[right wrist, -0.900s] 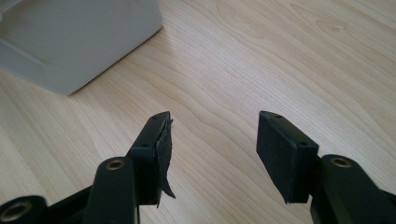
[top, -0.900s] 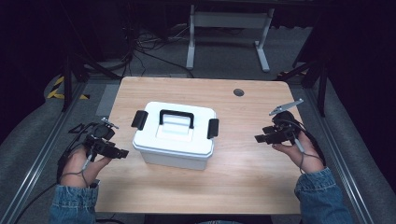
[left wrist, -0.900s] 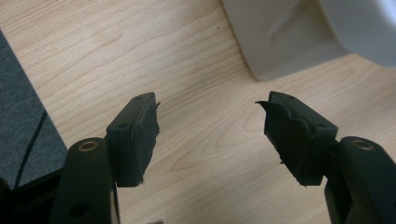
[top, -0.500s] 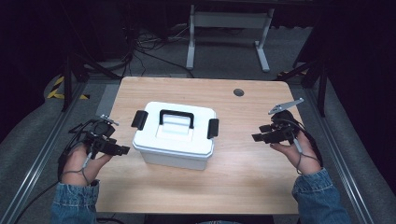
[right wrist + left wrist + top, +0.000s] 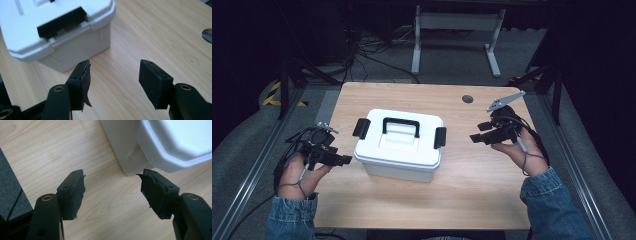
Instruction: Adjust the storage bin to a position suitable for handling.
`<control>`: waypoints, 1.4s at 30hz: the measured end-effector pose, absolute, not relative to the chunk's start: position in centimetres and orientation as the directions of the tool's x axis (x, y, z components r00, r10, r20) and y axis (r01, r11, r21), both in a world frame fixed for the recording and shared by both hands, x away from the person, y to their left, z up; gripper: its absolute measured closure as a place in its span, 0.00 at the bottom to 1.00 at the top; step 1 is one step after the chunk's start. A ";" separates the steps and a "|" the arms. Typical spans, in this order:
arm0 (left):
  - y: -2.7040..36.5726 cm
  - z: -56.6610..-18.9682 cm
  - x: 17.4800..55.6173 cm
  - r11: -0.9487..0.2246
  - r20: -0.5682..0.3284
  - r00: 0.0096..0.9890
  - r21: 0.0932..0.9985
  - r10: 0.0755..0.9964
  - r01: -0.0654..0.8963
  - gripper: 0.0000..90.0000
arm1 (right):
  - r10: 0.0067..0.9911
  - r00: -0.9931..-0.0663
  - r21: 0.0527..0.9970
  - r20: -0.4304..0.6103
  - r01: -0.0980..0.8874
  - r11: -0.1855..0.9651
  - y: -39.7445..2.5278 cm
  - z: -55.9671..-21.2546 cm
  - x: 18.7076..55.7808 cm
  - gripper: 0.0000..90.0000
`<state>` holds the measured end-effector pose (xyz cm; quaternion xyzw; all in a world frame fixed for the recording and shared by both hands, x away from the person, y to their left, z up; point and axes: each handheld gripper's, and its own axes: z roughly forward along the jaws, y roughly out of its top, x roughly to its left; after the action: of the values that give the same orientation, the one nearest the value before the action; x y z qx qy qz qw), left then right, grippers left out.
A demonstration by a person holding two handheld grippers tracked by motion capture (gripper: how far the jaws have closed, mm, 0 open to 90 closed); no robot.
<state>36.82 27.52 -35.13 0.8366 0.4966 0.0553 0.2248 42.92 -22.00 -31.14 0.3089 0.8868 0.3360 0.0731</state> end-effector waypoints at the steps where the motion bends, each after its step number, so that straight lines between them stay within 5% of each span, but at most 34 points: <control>1: 27.6 -35.1 36.8 -0.410 -0.126 0.504 0.432 0.855 0.803 0.40 | 0.593 -0.801 0.643 0.081 0.496 0.583 -21.8 -30.8 43.0 0.48; 21: 28.5 -35.5 37.2 -0.396 -0.127 0.489 0.431 0.863 0.811 0.41 | 0.510 -0.858 0.659 0.064 0.420 0.624 -16.8 -27.7 44.6 0.46; 42: 28.7 -35.2 38.4 -0.386 -0.150 0.491 0.443 0.858 0.810 0.42 | 0.428 -0.900 0.646 0.087 0.378 0.663 -9.5 -28.0 47.1 0.48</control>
<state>38.41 28.73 -35.21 0.8307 0.5019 0.0519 0.2350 47.07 -9.49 -27.98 0.2210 0.9113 0.3456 0.0361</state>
